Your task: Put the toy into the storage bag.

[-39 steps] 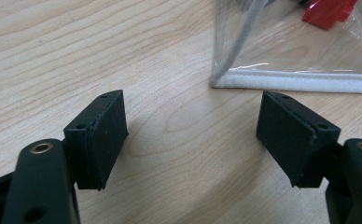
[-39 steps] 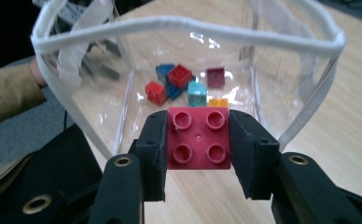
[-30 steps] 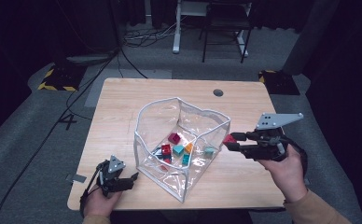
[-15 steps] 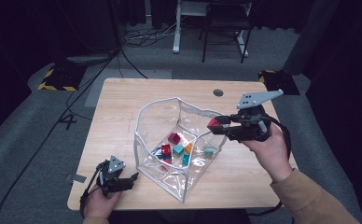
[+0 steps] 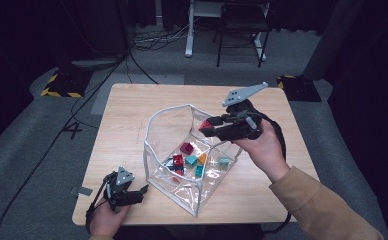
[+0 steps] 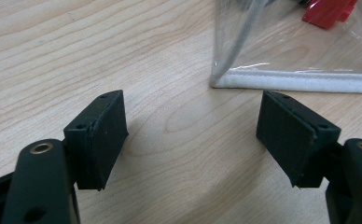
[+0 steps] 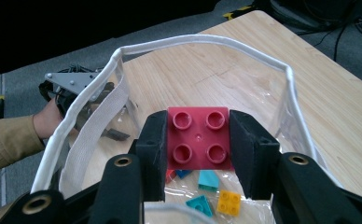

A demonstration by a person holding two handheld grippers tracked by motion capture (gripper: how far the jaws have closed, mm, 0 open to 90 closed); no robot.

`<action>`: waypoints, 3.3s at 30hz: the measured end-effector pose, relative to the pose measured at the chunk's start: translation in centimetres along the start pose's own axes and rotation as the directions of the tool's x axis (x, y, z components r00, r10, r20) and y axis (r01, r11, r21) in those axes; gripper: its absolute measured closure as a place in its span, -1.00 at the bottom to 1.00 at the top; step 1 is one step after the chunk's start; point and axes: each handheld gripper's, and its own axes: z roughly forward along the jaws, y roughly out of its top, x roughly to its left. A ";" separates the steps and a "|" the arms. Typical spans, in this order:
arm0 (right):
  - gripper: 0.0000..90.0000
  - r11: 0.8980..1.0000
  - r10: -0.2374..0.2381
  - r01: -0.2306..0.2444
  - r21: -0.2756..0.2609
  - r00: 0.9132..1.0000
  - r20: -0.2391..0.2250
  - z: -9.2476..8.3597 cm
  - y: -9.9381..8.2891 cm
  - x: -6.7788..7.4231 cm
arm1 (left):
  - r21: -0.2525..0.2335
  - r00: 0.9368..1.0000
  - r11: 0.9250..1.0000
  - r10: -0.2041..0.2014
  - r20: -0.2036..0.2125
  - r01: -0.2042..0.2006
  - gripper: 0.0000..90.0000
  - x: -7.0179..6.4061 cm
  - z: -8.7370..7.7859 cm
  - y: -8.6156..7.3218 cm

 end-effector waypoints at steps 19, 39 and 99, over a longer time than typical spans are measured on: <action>0.31 0.989 -0.005 0.011 0.149 0.999 -0.045 7.6 2.5 0.6 | 0.001 1.000 1.000 0.003 0.000 -0.003 -0.46 0.1 0.1 0.1; 0.22 0.934 -0.006 0.035 0.356 0.997 -0.082 11.6 0.2 3.2 | 0.001 1.000 1.000 0.004 -0.001 -0.004 -0.46 0.1 0.1 0.1; -0.43 0.975 0.218 -0.222 -0.025 0.925 0.311 -9.5 -11.6 -7.8 | 0.002 1.000 1.000 0.004 0.002 -0.004 -0.47 0.1 0.1 0.1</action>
